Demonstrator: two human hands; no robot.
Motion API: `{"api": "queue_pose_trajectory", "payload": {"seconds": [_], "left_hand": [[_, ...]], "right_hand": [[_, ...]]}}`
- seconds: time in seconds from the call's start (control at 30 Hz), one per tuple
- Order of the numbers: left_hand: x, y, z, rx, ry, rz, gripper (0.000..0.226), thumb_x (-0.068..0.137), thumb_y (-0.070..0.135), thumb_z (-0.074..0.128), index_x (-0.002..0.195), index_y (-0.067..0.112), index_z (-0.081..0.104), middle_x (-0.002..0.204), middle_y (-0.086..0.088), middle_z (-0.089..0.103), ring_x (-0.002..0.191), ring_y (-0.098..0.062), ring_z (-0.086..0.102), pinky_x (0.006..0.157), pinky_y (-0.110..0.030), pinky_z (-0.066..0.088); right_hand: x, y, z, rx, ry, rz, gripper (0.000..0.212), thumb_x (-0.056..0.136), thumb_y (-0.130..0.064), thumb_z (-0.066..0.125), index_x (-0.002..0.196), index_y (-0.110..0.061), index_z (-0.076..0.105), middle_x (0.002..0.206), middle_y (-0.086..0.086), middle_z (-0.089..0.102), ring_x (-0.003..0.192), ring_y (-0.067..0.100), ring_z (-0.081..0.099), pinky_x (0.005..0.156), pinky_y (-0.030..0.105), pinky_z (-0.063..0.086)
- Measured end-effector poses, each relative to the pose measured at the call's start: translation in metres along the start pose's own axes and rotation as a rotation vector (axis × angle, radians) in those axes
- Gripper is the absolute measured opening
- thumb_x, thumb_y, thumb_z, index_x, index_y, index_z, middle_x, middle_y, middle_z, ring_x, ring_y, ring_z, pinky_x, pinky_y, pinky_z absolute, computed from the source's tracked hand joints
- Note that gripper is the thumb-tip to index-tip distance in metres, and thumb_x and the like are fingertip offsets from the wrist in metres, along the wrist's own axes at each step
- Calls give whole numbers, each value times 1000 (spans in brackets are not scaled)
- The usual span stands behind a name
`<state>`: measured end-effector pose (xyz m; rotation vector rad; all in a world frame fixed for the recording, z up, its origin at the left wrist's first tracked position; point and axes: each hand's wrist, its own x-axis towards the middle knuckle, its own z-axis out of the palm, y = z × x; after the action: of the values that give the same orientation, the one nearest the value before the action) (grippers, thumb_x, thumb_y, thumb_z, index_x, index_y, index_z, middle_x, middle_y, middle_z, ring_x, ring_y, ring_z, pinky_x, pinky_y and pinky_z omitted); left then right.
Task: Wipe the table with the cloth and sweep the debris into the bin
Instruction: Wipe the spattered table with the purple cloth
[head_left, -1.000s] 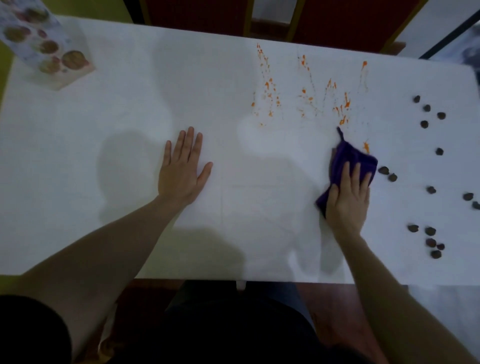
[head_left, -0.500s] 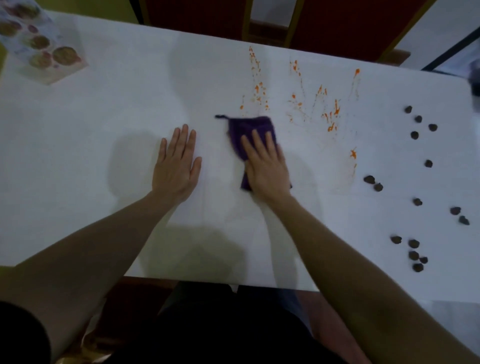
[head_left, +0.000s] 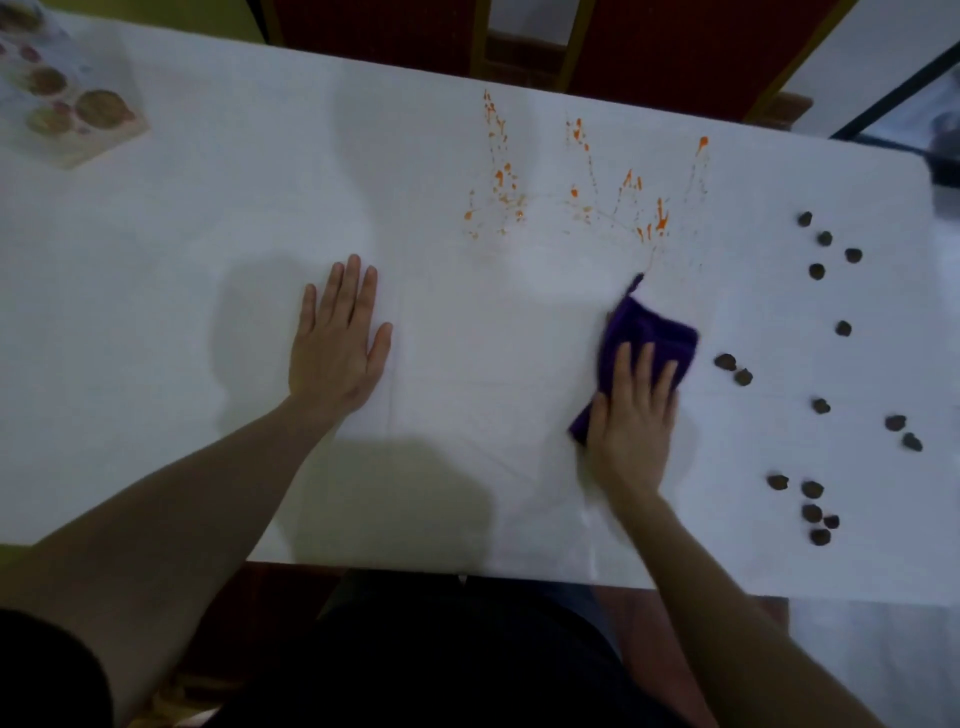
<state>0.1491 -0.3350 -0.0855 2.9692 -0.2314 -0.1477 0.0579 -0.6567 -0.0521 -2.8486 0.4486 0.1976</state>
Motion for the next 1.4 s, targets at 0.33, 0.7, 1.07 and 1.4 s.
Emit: {"api": "queue_pose_trajectory", "payload": {"seconds": [0.33, 0.7, 1.07, 1.4], "left_hand": [[0, 0, 3, 29, 14, 8, 65, 101, 44, 19, 158, 15, 6, 166, -7, 5, 153, -22, 4, 124, -45, 4], [-1, -1, 3, 7, 24, 14, 65, 101, 43, 22, 158, 14, 10, 166, -8, 8, 153, -23, 6, 124, -45, 4], [0, -2, 6, 38, 24, 13, 65, 102, 47, 15, 158, 15, 5, 166, -6, 4, 153, -22, 3, 124, -44, 4], [0, -3, 6, 16, 28, 20, 65, 101, 45, 21, 158, 15, 8, 166, -7, 7, 153, -22, 5, 124, -45, 5]], "right_hand": [[43, -116, 25, -98, -158, -603, 60, 100, -28, 40, 156, -24, 19, 164, 5, 14, 151, 32, 3, 122, 45, 6], [76, 30, -17, -34, 16, -49, 57, 103, -22, 35, 157, -17, 17, 164, 11, 11, 151, 33, 2, 122, 46, 8], [-23, -88, 29, -82, -134, -563, 62, 100, -31, 39, 157, -20, 18, 163, 6, 14, 150, 34, 1, 122, 49, 6], [136, -64, -4, -100, -85, -339, 59, 102, -33, 33, 157, -26, 13, 165, 4, 6, 151, 29, 0, 121, 48, 10]]}}
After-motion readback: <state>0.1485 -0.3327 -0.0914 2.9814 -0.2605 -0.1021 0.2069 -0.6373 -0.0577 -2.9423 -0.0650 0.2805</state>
